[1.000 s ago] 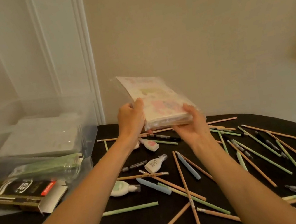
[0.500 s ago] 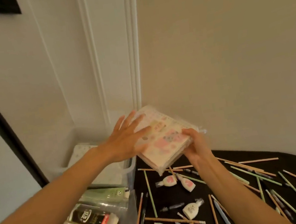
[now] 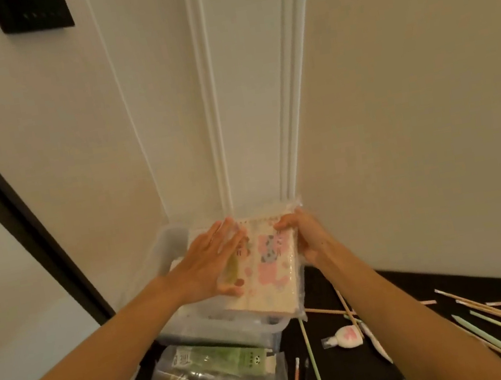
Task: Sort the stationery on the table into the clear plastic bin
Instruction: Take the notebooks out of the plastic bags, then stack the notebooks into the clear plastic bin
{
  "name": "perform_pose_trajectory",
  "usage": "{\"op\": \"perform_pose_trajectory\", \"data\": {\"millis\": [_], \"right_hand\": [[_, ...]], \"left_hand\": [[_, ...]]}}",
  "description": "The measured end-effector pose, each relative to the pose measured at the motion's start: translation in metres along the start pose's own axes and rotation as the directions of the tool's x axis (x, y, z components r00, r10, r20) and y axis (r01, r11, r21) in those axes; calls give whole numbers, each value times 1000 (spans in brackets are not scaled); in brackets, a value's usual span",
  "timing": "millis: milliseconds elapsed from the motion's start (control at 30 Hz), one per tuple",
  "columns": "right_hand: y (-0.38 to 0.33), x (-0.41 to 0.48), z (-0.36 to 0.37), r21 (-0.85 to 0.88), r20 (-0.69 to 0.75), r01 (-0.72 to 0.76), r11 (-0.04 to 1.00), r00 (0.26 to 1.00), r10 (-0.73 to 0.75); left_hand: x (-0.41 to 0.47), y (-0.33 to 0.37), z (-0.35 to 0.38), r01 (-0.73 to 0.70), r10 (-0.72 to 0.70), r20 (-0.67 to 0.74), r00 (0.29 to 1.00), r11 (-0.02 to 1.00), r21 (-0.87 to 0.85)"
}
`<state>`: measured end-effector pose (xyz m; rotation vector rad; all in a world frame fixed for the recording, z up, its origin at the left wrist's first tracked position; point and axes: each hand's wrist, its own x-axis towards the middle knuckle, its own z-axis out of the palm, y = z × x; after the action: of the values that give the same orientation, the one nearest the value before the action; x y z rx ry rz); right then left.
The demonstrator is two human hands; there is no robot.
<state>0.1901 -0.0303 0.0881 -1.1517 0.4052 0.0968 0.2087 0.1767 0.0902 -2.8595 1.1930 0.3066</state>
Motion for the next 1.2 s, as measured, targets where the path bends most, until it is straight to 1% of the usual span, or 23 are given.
{"op": "perform_pose_trajectory", "data": {"millis": [100,200,300,400,433,500,533,633,667,700,733,767,800,867,900,933,967,1000,1033,1067,1100,1133,1200], "right_hand": [[12,21,8,-49,-12,-6,999,1000,6],[26,35,16,-55,-28,-57,997,998,56],[42,50,22,-35,-38,-166,986,986,164],[62,58,26,-17,-29,-297,955,954,297],[68,61,27,-7,-32,-318,948,948,318],[79,66,27,13,-70,-315,949,947,315],[83,68,27,7,-81,-302,953,950,302],[87,72,29,-25,-54,-250,968,967,249],[87,72,29,-59,-54,-231,971,972,228],[88,72,30,-135,-73,-206,969,978,197],[88,72,30,-250,-97,-176,952,983,157],[89,71,30,-378,-128,-154,913,985,113],[89,69,30,-508,-164,-136,851,985,59],[89,62,32,-713,-214,-99,694,974,-81],[90,57,33,-803,-197,-56,593,964,-177],[90,51,34,-892,-150,0,452,943,-297],[92,50,35,-957,-78,44,286,914,-399],[93,49,35,-988,15,84,126,881,-472],[95,50,35,-993,97,120,17,867,-488],[94,52,34,-987,154,156,-34,876,-458],[94,55,33,-982,183,184,-36,897,-402],[91,58,31,-979,198,201,-29,916,-348],[84,65,27,-981,184,193,12,954,-237]], "left_hand": [[10,-15,17,1,-1,-8,1000,1000,26],[15,-29,33,-2,2,-2,1000,1000,12],[16,-43,50,27,-27,-18,999,1000,-13],[20,-53,60,25,-25,-4,1000,1000,2],[22,-56,64,27,-27,13,1000,1000,0],[24,-57,68,50,-47,59,997,998,-50],[24,-57,70,68,-63,53,997,993,-94],[25,-52,70,52,-79,-79,994,953,-299],[27,-50,69,45,-93,-124,988,936,-348],[28,-46,68,34,-96,-151,984,928,-371],[29,-42,67,24,-81,-142,987,931,-365],[31,-38,68,7,-42,-104,994,948,-317],[32,-37,74,-21,4,-69,998,970,-240],[36,-35,85,-100,104,-86,991,994,42],[35,-34,85,-109,122,-79,989,982,151],[35,-37,89,-127,143,-47,989,961,247],[35,-37,91,-132,137,2,991,951,280],[34,-38,95,-110,83,106,991,953,281],[32,-37,96,-87,37,160,986,945,316],[31,-36,95,-80,25,159,987,936,344],[31,-34,96,-71,22,140,990,933,352],[31,-34,97,-61,15,136,991,938,341],[32,-35,92,-52,6,183,983,967,249]]}}
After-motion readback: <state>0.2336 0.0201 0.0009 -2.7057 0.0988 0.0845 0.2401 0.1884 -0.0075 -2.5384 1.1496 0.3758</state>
